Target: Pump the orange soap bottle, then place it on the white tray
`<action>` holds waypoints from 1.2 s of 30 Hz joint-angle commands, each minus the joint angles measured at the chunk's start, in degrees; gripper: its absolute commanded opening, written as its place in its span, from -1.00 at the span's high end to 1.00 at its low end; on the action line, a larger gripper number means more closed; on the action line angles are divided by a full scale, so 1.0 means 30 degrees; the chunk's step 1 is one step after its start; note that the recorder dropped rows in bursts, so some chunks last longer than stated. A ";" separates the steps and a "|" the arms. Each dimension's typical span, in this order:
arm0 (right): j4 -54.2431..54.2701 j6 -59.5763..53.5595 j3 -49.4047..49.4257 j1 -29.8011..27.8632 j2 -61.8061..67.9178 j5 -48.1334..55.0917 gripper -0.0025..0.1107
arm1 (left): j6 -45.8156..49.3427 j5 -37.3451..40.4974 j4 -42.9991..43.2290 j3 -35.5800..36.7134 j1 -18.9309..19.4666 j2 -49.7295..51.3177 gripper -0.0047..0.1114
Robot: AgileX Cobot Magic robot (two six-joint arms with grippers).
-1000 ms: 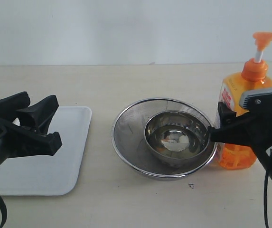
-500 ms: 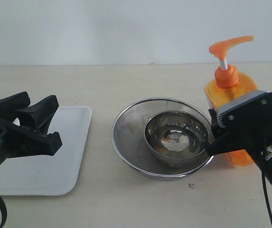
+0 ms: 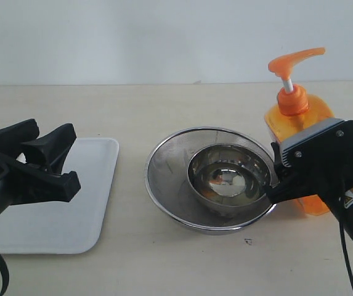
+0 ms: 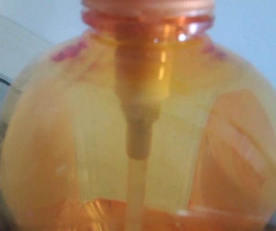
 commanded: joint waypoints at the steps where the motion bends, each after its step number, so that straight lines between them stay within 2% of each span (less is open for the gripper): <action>1: 0.0131 -0.0102 0.0023 -0.0048 -0.0062 -0.0059 0.96 | -0.0196 0.0015 -0.0022 0.0095 0.0061 -0.0148 0.07; 26: 0.0131 0.0192 0.0023 -0.0048 -0.0062 -0.0059 0.96 | -0.0196 0.0020 0.0036 0.0095 0.0061 -0.0148 0.07; 31: 0.0090 0.0347 0.0023 -0.0048 -0.0062 -0.0059 0.96 | -0.0233 -0.0053 0.1880 0.0095 0.0061 -0.0148 0.07; 33: 0.0090 0.0347 0.0023 -0.0048 -0.0062 -0.0059 0.96 | -0.0233 0.0702 0.2970 0.0095 0.0061 -0.0148 0.07; 34: 0.0090 0.0347 0.0023 -0.0048 -0.0062 -0.0059 0.96 | -0.0800 0.1329 0.3708 0.0095 0.0061 -0.0148 0.07; 36: 0.0090 0.0347 0.0023 -0.0048 -0.0062 -0.0059 0.96 | -0.1785 0.1008 0.4239 0.0095 0.0061 -0.0148 0.12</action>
